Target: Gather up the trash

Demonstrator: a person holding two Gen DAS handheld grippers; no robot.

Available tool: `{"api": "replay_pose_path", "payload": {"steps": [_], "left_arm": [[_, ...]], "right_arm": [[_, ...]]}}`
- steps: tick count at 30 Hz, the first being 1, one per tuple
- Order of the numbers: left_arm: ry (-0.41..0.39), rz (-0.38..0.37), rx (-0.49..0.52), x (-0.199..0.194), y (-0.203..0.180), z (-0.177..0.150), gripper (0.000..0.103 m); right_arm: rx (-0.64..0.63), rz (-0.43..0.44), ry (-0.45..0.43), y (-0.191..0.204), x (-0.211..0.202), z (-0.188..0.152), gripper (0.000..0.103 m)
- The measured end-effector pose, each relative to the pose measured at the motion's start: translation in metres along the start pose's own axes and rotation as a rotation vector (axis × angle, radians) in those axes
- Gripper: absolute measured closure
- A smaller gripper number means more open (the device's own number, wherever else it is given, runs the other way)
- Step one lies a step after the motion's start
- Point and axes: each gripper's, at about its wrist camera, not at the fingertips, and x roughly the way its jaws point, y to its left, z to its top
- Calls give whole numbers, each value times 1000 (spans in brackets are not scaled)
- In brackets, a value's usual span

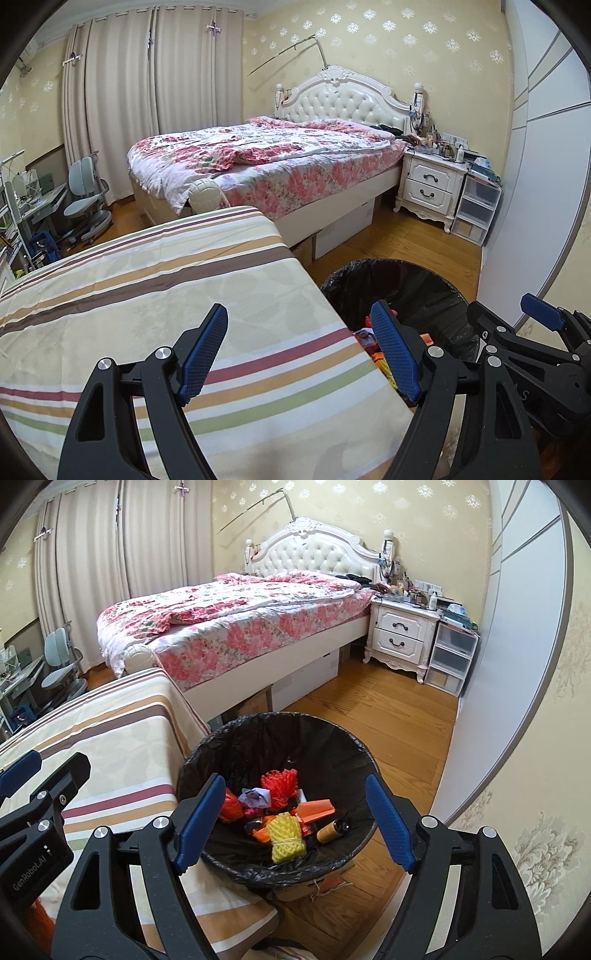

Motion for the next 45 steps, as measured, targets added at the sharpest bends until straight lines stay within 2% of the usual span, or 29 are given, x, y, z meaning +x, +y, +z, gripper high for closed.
{"api": "replay_pose_path", "payload": {"steps": [11,20,45], "left_arm": [[-28,8,-23,-31,15,-8,26],[-51,17,-31,-47,21,-14,26],[-54,16,-28,-50,22,-17,26]], "right_arm": [[-44,33,-40,20,-39,-10,26],[-44,41,-71,19,-59,-11,25],[-47,39,-79,17,-67,-15,25]]}}
